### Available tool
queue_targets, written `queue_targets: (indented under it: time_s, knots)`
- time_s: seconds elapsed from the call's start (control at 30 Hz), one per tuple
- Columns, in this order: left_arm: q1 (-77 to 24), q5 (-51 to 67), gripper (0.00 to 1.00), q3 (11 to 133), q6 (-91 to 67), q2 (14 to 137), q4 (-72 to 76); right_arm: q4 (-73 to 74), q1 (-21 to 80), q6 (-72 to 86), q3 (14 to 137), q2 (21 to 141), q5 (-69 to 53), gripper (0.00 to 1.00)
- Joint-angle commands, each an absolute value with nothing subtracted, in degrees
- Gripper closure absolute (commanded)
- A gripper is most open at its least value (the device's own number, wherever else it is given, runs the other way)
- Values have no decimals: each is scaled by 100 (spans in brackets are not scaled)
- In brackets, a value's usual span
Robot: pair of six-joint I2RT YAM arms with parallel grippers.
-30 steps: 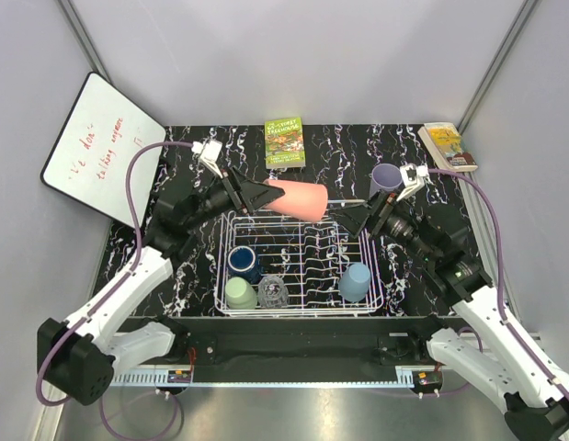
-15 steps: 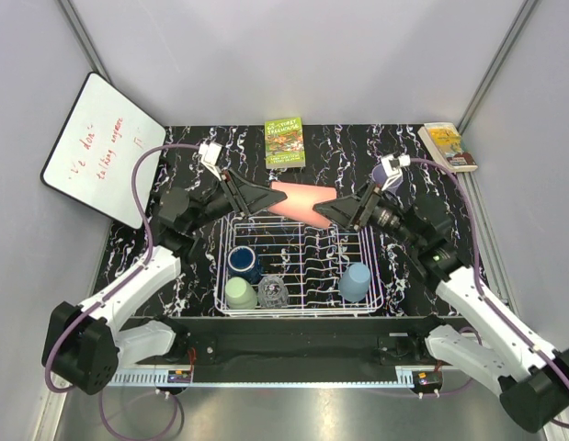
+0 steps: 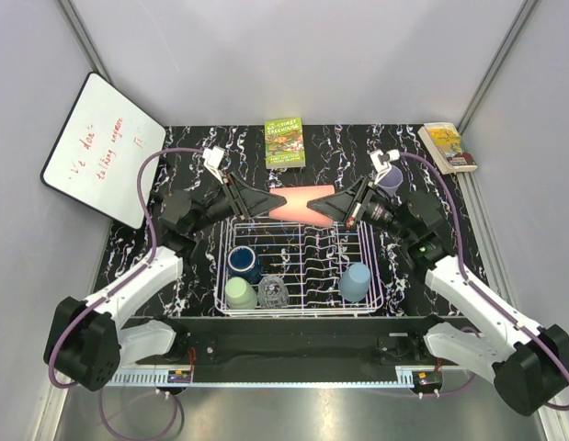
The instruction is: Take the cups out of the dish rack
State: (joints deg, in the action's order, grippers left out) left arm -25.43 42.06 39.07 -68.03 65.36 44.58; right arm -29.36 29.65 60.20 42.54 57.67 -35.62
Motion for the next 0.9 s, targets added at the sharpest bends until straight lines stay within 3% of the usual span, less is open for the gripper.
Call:
queue_targets:
  time_s: [0.0, 0.03, 0.17, 0.33, 0.53, 0.6, 0.73, 0.87]
  knots:
    - [-2558, 4175, 5, 4192, -6329, 6460, 3958, -2296, 2988, 5442, 4332, 5178, -3420, 100]
    - [-2558, 4105, 1, 4340, -6085, 6416, 3703, -1694, 2997, 5275, 4403, 5029, -3245, 100]
    - [-2470, 3649, 1, 4710, -5599, 6214, 2481, -170, 2988, 4170, 4833, 4168, -2507, 100]
    - [-2329, 3235, 1, 4869, -5380, 6117, 1619, 1909, 2988, 3307, 5948, 4226, -727, 100]
    - [-2329, 2129, 1, 4667, -5159, 5810, 572, 4180, 2980, 2620, 8267, 6131, 2124, 100]
    - [-2329, 1926, 1, 4623, -5063, 5591, 265, 5231, 2936, 2575, 9654, 7282, 2799, 100]
    - [-2329, 1259, 1, 4632, -5027, 5353, -359, 6204, 2892, 2952, 11336, 8743, 3594, 100]
    - [-2329, 1064, 1, 4579, -5054, 5238, -878, 6713, 2410, 3259, 12610, 9991, 3351, 100]
